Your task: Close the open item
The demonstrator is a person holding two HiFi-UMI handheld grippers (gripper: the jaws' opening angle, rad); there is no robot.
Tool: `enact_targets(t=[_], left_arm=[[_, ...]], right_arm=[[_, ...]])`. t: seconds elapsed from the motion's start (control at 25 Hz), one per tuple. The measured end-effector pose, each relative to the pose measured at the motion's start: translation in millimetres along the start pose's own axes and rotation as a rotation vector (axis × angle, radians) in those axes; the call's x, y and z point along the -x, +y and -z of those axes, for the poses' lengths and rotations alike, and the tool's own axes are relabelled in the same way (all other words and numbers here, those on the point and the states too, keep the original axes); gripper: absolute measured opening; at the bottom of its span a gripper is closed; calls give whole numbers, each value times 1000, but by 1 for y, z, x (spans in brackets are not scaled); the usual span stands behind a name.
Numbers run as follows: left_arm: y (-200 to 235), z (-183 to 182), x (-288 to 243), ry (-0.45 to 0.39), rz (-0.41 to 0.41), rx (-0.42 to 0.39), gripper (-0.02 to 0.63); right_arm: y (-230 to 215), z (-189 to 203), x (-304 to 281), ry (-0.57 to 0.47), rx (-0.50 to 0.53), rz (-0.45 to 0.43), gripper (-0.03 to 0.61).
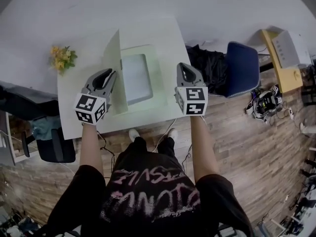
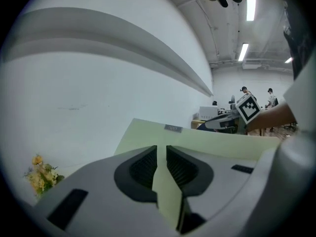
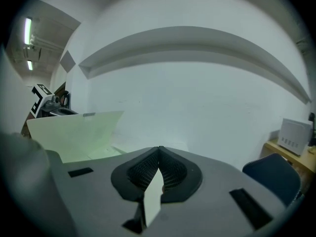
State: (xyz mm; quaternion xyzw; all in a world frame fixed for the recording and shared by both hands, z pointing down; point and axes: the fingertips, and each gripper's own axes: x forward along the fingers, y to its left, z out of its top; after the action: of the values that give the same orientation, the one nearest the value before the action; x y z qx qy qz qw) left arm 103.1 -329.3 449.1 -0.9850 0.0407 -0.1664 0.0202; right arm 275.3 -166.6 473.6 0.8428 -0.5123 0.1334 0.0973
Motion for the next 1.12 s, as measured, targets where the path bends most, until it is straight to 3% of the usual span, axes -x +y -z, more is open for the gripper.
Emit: enact_targets(t=[0.52,1.12], left_arm=[[-65,25,-77,109,202,-45,69],[-106,86,-136,295,363,-110,69]], right_arm=[[-46,44,12,52,-64,86,11],[-66,91,17,134,-129,177,11]])
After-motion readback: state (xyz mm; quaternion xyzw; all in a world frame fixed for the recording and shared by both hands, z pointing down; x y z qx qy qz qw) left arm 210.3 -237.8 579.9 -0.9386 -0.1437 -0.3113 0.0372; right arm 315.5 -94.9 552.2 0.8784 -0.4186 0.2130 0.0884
